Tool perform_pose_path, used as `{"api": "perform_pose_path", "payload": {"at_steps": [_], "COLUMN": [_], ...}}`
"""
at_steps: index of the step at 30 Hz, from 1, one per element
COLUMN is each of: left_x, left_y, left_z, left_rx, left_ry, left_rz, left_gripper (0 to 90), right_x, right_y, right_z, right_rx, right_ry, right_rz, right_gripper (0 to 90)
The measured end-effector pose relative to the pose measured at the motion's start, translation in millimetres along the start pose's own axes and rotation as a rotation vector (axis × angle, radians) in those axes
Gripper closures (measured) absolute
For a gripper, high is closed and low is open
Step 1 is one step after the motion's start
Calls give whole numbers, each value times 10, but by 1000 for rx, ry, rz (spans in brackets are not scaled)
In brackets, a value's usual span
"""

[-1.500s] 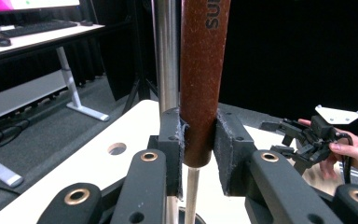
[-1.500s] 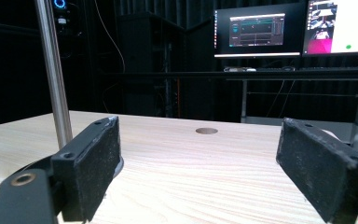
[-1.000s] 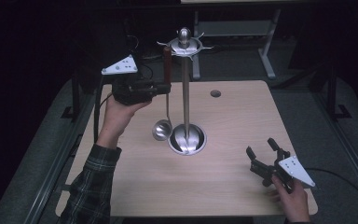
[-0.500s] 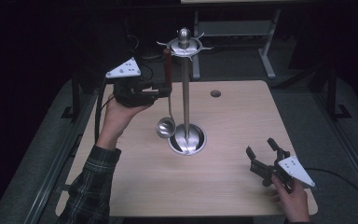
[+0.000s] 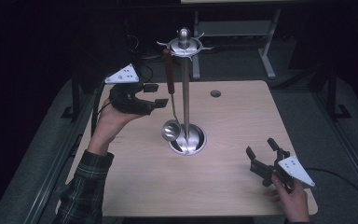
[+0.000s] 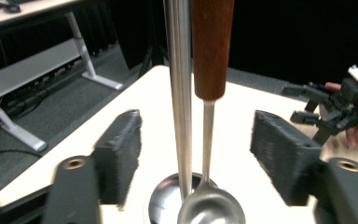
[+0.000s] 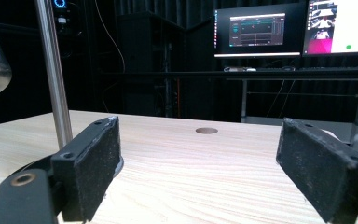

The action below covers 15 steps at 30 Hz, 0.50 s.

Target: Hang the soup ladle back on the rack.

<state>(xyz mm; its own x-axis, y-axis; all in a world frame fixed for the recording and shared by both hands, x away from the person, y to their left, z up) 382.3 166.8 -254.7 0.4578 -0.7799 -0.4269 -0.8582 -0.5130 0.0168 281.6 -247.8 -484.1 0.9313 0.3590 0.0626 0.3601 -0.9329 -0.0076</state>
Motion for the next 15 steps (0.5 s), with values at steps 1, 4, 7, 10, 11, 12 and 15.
{"api": "perform_pose_path", "payload": {"at_steps": [1, 4, 7, 10, 11, 12, 15], "left_x": [-3, -17, -32, -67, -80, -95, -131], "left_y": [7, 4, -4, -12, -15, -22, -29], "left_z": [10, 42, 71, 107, 122, 139, 205], "left_rx": [-8, -19, -19, -35, -44, -46, -53], "left_ry": [-3, -9, -22, -22, -22, -32, -43], "left_rz": [-4, -8, -28, -45, -52, -55, -68], "left_gripper": [289, 199, 92, 21, 21, 16, 0], "right_x": [0, -1, -1, -1, -1, -2, -2], "right_y": [0, 0, 1, 2, 1, 1, 3], "right_z": [0, 0, 0, 0, 0, 0, 0], "right_rx": [0, 0, 0, 2, 4, 4, 4], "right_ry": [0, 1, 2, 2, 1, 1, 2], "right_rz": [0, 0, 1, 1, 2, 2, 2], "right_gripper": [129, 128, 128, 128, 128, 128, 128]}}
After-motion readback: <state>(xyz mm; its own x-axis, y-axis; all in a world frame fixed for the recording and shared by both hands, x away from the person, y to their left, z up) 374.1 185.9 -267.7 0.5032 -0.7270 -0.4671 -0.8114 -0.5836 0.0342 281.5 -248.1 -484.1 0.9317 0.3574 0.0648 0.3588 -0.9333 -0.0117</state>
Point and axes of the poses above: each handheld gripper's, and its own axes: x roughly forward along the jaws, z roughly out of its underside, y roughly to its right, the point moved 2 cm from there along x, roughly forward along the jaws, and after that the axes turned 4 degrees about -x, right-handed, at the moved point
